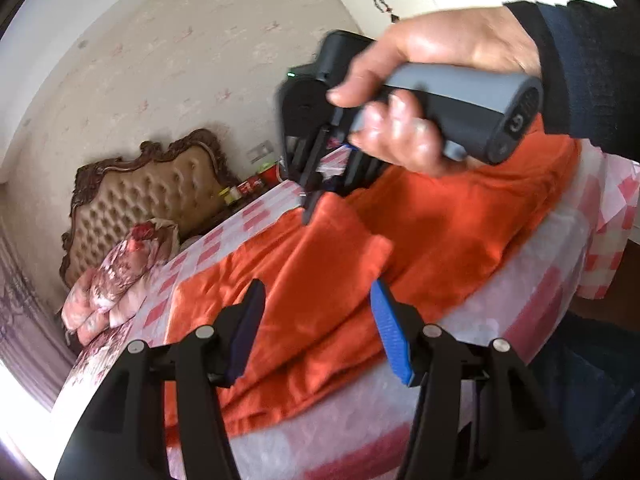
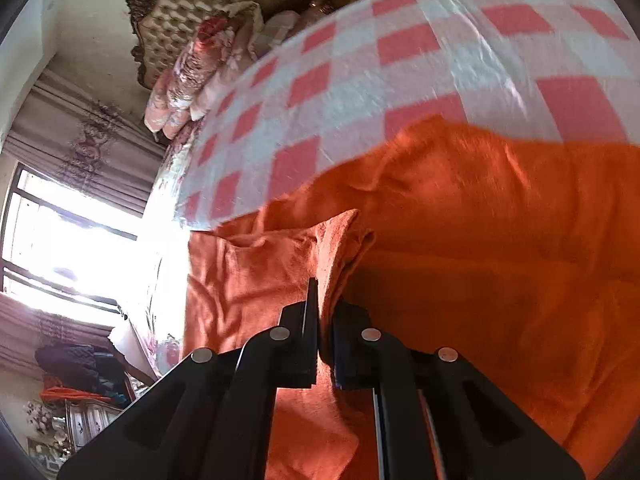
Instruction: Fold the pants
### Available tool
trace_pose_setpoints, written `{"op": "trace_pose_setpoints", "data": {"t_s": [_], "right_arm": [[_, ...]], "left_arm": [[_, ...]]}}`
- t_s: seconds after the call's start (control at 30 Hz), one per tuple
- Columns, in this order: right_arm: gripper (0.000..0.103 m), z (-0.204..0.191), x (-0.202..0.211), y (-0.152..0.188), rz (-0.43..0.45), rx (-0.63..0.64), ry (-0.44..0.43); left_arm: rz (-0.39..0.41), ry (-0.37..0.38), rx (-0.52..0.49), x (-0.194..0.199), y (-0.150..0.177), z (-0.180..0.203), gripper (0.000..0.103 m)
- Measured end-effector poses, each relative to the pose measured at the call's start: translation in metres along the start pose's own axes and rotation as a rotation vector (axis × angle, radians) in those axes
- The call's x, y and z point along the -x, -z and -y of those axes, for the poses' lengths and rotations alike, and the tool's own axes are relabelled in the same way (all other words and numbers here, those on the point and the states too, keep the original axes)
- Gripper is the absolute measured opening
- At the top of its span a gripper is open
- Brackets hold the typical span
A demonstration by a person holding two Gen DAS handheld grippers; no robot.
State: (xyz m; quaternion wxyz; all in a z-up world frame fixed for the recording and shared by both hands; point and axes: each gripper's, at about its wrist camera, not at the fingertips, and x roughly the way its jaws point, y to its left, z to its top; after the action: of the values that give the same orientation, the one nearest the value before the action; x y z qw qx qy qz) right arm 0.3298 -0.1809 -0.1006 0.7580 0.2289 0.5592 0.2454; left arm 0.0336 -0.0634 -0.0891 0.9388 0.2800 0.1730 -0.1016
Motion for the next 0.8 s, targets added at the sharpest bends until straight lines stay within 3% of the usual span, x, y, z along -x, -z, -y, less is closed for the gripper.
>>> {"op": "trace_pose_setpoints", "data": {"t_s": [0.13,0.3,0.43,0.5,0.7,0.73,0.77,0.8], "right_arm": [[0.013,0.001,-0.001,0.001,0.003,0.008,-0.013],[0.021,0.003,0.002,0.003,0.001,0.035,-0.030],[0.021,-0.001,0.003,0.003,0.002,0.083,-0.014],[0.021,-0.001,0.004,0.003,0.004,0.095,-0.015],[0.021,-0.004,0.004,0.004,0.021,0.132,-0.014],[0.021,-0.005,0.004,0.004,0.025,0.139,-0.011],[0.019,-0.006,0.004,0.005,0.029,0.148,-0.006],[0.010,-0.006,0.005,0.006,0.031,0.150,-0.001]], "left_arm": [[-0.002,-0.002,-0.033,0.003,-0.003,0.003,0.054],[-0.015,0.042,-0.157,-0.007,-0.023,0.025,0.038],[-0.087,0.033,-0.282,-0.024,-0.028,0.042,0.031],[-0.131,0.081,-0.321,-0.031,-0.027,0.046,0.024],[-0.213,0.074,-0.306,-0.049,-0.034,0.043,0.020],[-0.226,0.086,-0.289,-0.051,-0.036,0.041,0.011],[-0.243,0.112,-0.264,-0.055,-0.038,0.039,0.009],[-0.239,0.103,-0.265,-0.054,-0.039,0.040,0.008]]}}
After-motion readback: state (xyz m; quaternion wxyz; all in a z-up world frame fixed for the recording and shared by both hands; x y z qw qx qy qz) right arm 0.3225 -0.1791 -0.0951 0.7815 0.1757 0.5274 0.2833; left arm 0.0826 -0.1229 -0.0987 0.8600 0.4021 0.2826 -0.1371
